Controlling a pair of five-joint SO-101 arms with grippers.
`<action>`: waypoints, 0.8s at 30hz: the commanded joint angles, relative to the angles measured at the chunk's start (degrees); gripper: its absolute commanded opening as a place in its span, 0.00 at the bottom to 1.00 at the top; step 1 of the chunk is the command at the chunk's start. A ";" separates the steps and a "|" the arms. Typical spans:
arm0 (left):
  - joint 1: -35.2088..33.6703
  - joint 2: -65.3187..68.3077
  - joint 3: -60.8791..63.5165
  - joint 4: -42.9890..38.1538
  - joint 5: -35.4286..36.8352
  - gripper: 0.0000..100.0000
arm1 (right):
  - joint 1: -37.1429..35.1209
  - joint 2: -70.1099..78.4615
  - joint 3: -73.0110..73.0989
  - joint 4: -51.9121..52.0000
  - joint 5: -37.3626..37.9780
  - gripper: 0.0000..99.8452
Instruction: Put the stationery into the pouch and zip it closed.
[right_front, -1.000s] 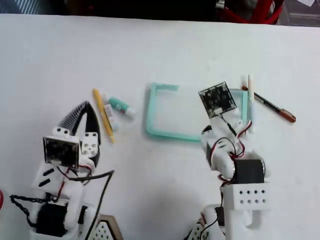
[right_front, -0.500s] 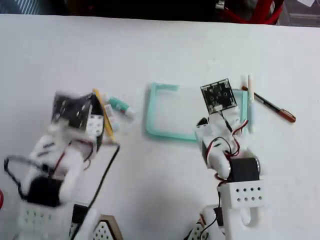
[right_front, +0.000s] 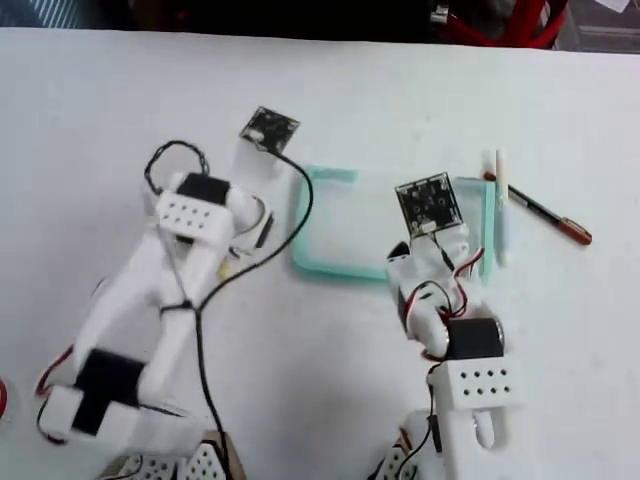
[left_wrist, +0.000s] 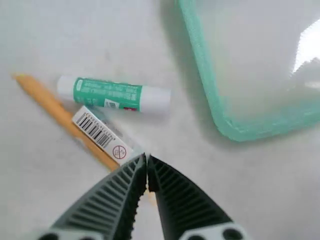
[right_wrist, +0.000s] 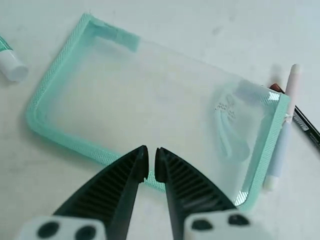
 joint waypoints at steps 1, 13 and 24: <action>-1.80 5.32 -5.63 -0.62 -0.35 0.03 | 0.22 -0.13 -0.53 0.31 -0.35 0.04; -5.41 6.81 -7.03 1.85 12.66 0.03 | 11.38 2.33 -18.29 15.87 -0.53 0.04; -5.32 6.37 -5.36 -0.62 8.88 0.03 | 10.07 29.93 -29.27 11.56 -0.53 0.19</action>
